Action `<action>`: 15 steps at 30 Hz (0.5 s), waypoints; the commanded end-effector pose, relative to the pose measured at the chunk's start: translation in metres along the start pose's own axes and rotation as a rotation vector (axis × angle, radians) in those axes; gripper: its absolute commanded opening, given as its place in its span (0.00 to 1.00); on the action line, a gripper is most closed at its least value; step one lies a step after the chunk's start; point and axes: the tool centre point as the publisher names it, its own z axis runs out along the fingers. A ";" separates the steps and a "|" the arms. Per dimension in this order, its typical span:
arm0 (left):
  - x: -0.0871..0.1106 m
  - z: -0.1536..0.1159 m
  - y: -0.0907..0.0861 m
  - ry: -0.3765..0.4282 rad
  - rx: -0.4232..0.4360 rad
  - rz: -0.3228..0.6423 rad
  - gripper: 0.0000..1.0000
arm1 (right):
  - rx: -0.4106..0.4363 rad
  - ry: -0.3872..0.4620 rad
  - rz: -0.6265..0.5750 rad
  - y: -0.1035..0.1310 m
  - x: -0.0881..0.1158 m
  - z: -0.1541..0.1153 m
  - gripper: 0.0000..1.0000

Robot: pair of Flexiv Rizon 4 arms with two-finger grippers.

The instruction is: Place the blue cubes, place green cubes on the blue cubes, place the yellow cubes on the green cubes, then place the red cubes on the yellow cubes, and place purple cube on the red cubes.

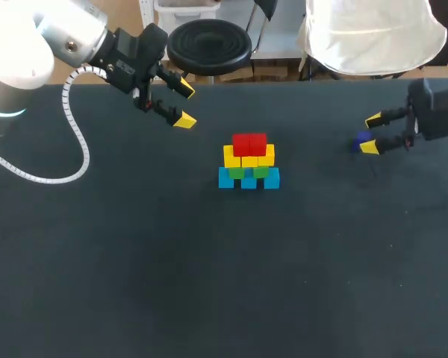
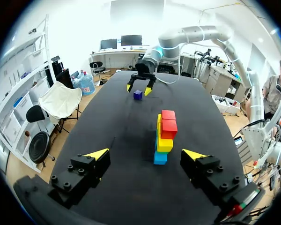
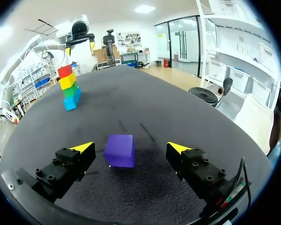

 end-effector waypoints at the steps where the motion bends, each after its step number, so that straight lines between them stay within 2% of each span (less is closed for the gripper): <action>1: 0.000 0.000 0.001 0.002 0.002 0.001 1.00 | -0.012 -0.003 0.006 -0.010 0.000 0.003 1.00; 15: 0.000 0.000 0.001 0.002 0.002 0.001 1.00 | -0.055 0.020 0.005 -0.018 0.000 0.014 1.00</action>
